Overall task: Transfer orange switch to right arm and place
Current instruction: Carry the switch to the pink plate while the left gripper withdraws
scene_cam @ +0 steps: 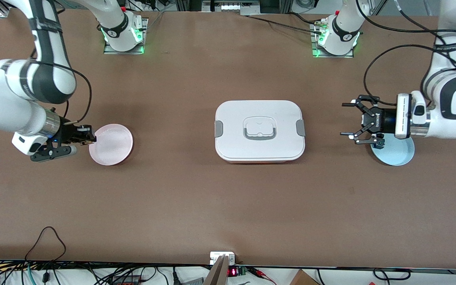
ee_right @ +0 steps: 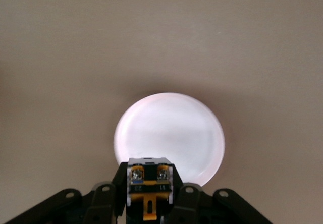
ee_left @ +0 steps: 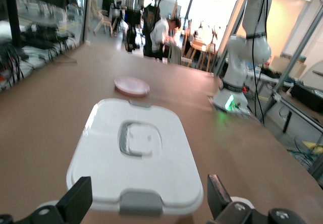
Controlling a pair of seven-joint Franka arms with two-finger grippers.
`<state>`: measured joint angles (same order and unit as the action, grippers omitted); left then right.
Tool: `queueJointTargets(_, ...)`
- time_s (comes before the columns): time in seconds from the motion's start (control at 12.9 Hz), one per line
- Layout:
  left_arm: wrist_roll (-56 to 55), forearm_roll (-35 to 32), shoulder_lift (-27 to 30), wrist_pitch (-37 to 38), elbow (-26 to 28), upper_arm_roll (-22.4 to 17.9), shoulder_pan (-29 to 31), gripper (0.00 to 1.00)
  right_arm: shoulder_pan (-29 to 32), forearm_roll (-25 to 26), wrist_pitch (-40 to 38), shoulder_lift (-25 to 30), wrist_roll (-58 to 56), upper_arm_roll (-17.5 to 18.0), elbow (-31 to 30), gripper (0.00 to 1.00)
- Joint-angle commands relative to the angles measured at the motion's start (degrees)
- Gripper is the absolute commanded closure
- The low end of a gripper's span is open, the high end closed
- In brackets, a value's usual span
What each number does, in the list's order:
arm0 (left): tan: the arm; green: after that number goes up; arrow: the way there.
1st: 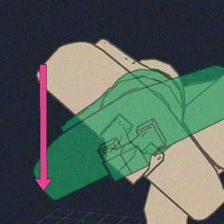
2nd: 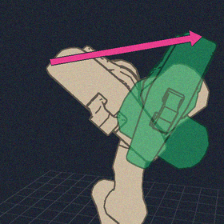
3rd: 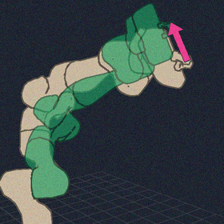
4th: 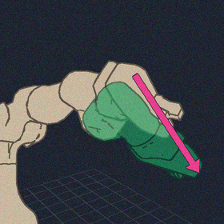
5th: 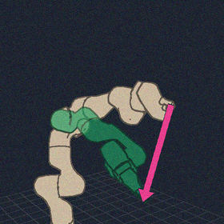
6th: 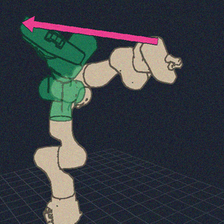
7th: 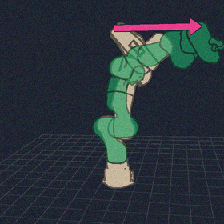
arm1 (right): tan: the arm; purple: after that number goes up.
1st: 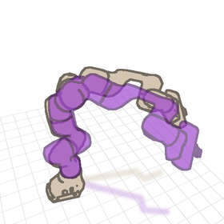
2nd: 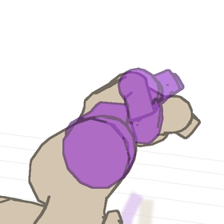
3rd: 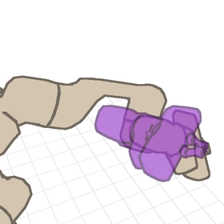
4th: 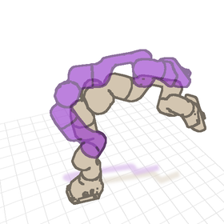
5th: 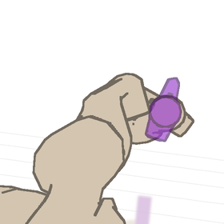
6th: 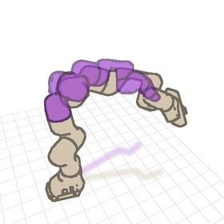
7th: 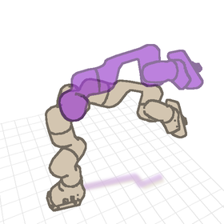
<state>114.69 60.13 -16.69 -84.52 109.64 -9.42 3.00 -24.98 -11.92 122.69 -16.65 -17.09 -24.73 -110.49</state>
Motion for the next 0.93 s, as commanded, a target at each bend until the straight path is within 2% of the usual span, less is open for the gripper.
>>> queueJointTargets(0.0,-7.8,-8.8,1.5,0.0,-2.9,-0.5,-0.4,0.00,-0.7,1.7,10.6,0.6,-0.5,0.3,-8.4,1.00)
queueJointTargets(0.31,-24.0,-21.0,2.3,-0.4,-6.6,-0.8,-0.4,0.00,-0.6,1.3,21.0,-5.1,-0.4,0.5,-11.7,1.00)
queueJointTargets(0.54,-39.3,-31.6,3.2,-6.6,-9.2,-0.7,-1.1,0.00,-0.5,-0.3,24.2,-8.6,0.0,1.1,-11.5,1.00)
queueJointTargets(0.78,-58.4,-42.2,3.5,-9.6,-12.8,-0.4,-3.3,0.00,-0.4,-6.5,24.5,-10.3,-0.1,3.6,-10.9,1.00)
queueJointTargets(0.86,-64.9,-46.2,3.6,-11.0,-13.3,-0.3,-4.4,0.00,-0.5,-7.2,24.5,-10.7,-0.1,3.8,-10.7,1.00)
